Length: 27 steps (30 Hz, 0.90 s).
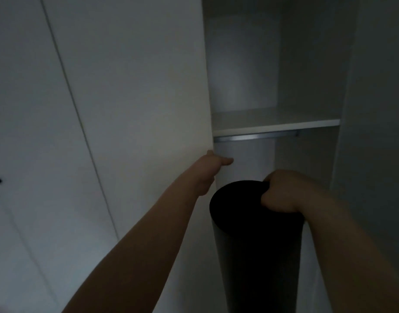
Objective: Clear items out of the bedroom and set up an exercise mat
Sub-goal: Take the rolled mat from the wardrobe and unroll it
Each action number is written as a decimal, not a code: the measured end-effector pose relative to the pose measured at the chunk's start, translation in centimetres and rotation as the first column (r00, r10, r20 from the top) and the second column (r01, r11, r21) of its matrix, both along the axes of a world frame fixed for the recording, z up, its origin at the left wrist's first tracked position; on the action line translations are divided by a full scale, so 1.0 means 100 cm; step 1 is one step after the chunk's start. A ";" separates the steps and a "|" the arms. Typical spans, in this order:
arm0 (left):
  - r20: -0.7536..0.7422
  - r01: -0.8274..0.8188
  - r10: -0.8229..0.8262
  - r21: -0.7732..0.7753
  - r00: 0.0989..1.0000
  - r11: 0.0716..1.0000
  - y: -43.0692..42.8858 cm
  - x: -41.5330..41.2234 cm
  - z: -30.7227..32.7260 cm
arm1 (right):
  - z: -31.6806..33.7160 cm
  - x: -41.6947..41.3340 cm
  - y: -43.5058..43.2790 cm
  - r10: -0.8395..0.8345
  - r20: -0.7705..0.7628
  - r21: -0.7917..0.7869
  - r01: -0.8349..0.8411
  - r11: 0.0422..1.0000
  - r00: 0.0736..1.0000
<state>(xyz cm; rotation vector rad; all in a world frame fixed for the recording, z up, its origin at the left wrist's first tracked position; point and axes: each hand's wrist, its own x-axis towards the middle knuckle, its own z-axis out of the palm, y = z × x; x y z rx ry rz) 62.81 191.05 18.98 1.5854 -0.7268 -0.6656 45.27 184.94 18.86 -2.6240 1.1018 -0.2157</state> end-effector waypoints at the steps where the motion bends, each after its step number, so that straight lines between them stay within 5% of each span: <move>1: -0.007 0.009 -0.009 -0.002 1.000 1.000 -0.003 0.006 -0.002 | -0.001 -0.001 0.001 -0.013 0.002 -0.002 0.013 1.000 1.000; 13: -0.132 0.023 -0.045 -0.169 0.990 0.985 -0.017 0.044 -0.025 | -0.004 -0.035 0.023 -0.190 -0.021 0.039 0.191 0.981 0.982; 16: 0.055 -0.042 0.047 -0.087 0.997 0.995 -0.019 0.026 -0.019 | -0.006 -0.046 0.030 -0.230 -0.033 0.034 0.231 0.972 0.973; 18: 0.306 0.090 -0.077 -0.029 0.949 0.996 -0.015 -0.004 -0.006 | -0.007 -0.055 0.034 -0.249 -0.045 0.013 0.250 0.968 0.967; 20: 0.622 0.391 -0.300 -0.010 0.723 0.920 -0.006 -0.049 0.009 | -0.006 -0.068 0.041 -0.275 -0.054 0.004 0.275 0.961 0.960; 22: 0.851 0.604 -0.374 0.086 0.369 0.792 -0.001 -0.092 0.021 | -0.004 -0.085 0.047 -0.299 -0.059 -0.009 0.299 0.954 0.952; 24: 0.963 0.677 -0.270 0.185 0.020 0.712 -0.002 -0.129 0.031 | -0.005 -0.106 0.053 -0.336 -0.053 -0.017 0.335 0.942 0.940; 27: 0.942 0.730 -0.022 0.274 -0.335 0.626 -0.014 -0.177 0.042 | -0.007 -0.139 0.061 -0.405 -0.038 -0.003 0.405 0.914 0.914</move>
